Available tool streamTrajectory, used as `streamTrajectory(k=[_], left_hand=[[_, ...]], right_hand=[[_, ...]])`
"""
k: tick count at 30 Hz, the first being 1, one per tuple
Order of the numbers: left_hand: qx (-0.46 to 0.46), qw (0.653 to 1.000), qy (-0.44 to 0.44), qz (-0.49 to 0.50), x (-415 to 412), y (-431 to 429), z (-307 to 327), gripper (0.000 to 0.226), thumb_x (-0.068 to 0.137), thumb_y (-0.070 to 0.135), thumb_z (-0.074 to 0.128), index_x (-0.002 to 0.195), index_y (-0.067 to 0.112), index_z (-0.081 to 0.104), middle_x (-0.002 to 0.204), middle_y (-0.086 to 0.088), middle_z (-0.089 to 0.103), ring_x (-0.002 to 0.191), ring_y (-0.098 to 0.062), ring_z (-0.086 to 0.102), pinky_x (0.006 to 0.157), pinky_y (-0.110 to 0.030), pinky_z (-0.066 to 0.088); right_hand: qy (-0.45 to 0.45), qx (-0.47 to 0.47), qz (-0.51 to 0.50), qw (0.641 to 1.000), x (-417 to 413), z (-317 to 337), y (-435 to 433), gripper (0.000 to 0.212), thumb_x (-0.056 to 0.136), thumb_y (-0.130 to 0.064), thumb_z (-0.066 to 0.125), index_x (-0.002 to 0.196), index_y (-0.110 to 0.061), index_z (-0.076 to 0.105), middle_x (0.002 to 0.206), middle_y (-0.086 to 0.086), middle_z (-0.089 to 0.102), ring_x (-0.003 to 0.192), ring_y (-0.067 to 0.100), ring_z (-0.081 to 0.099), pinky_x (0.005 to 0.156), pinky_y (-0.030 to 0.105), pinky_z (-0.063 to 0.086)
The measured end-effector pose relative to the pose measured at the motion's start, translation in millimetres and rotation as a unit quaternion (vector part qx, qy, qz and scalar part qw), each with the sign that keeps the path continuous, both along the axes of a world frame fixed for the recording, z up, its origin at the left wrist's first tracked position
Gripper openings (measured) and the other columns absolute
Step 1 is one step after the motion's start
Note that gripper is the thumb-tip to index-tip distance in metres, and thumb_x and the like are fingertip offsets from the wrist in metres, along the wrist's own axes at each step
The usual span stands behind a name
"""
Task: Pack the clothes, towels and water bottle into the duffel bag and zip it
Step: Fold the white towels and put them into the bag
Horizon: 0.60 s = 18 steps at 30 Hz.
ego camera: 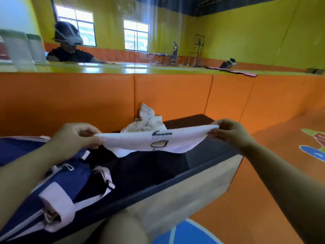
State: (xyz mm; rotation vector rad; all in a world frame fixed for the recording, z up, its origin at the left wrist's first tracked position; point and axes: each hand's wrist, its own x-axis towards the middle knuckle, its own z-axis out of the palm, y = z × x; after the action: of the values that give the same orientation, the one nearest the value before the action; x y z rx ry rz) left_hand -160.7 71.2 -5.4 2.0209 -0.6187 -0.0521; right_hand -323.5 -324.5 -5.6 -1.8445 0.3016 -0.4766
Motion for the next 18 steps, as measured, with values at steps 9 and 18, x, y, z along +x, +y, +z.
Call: streamTrajectory(k=[9,18], left_hand=[[0.051,0.995,0.072,-0.041,-17,9,-68,0.005,0.082,0.016,0.07,0.084,0.011,0.071,0.088,-0.009,0.072,0.091,-0.026,0.067,0.068,-0.017,0.052],[0.048,0.995,0.082,0.018,32,-35,-87,0.008,0.088,0.02,0.063,0.086,0.013,0.066,0.081,-0.01,0.073,0.077,-0.029,0.068,0.074,-0.046,0.055]], right_hand=[[0.094,-0.045,-0.039,0.994,-29,-75,17,0.009,0.092,-0.01,0.059,0.094,-0.009,0.068,0.092,0.01,0.07,0.077,0.019,0.063,0.067,0.028,0.045],[0.119,-0.1,-0.122,0.98,13,-100,7,0.011,0.094,-0.015,0.056,0.094,-0.01,0.066,0.089,0.01,0.069,0.081,0.027,0.065,0.064,0.03,0.049]])
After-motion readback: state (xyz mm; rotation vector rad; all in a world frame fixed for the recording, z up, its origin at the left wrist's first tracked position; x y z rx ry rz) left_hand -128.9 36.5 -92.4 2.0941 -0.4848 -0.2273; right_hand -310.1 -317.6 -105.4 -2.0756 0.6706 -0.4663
